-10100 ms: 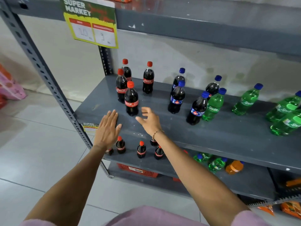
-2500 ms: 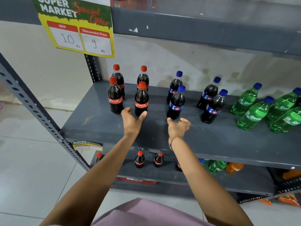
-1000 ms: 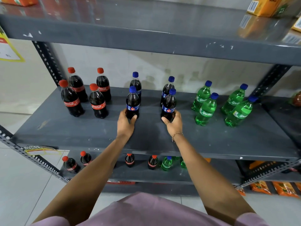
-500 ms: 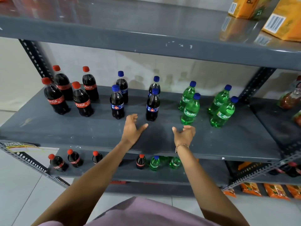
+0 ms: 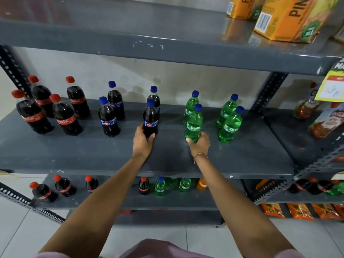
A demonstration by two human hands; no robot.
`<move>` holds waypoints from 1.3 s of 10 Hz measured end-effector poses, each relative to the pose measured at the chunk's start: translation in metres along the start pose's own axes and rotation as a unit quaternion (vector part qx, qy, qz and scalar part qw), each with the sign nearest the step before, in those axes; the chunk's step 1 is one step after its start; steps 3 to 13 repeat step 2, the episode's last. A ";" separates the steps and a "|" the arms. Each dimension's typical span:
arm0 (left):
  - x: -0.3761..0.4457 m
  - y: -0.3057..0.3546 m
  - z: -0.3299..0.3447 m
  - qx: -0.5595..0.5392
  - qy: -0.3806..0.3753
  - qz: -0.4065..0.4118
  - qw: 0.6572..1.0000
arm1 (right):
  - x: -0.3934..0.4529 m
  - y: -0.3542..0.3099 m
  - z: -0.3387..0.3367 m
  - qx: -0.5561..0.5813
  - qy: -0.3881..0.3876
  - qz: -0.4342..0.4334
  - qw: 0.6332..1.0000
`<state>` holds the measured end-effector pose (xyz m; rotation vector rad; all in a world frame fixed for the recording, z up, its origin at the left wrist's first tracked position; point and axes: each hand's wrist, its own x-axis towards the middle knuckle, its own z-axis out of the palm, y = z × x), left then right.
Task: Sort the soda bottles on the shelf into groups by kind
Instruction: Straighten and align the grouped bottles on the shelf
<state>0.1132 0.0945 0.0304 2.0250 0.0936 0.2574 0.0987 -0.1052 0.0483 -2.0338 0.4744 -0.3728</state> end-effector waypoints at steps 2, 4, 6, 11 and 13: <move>-0.003 0.004 -0.002 -0.018 0.000 -0.014 1.000 | -0.002 -0.003 0.004 0.001 0.018 0.025 1.000; -0.003 0.004 -0.002 -0.018 0.000 -0.014 1.000 | -0.002 -0.003 0.004 0.001 0.018 0.025 1.000; -0.003 0.004 -0.002 -0.018 0.000 -0.014 1.000 | -0.002 -0.003 0.004 0.001 0.018 0.025 1.000; -0.003 0.004 -0.002 -0.018 0.000 -0.014 1.000 | -0.002 -0.003 0.004 0.001 0.018 0.025 1.000; -0.003 0.004 -0.002 -0.018 0.000 -0.014 1.000 | -0.002 -0.003 0.004 0.001 0.018 0.025 1.000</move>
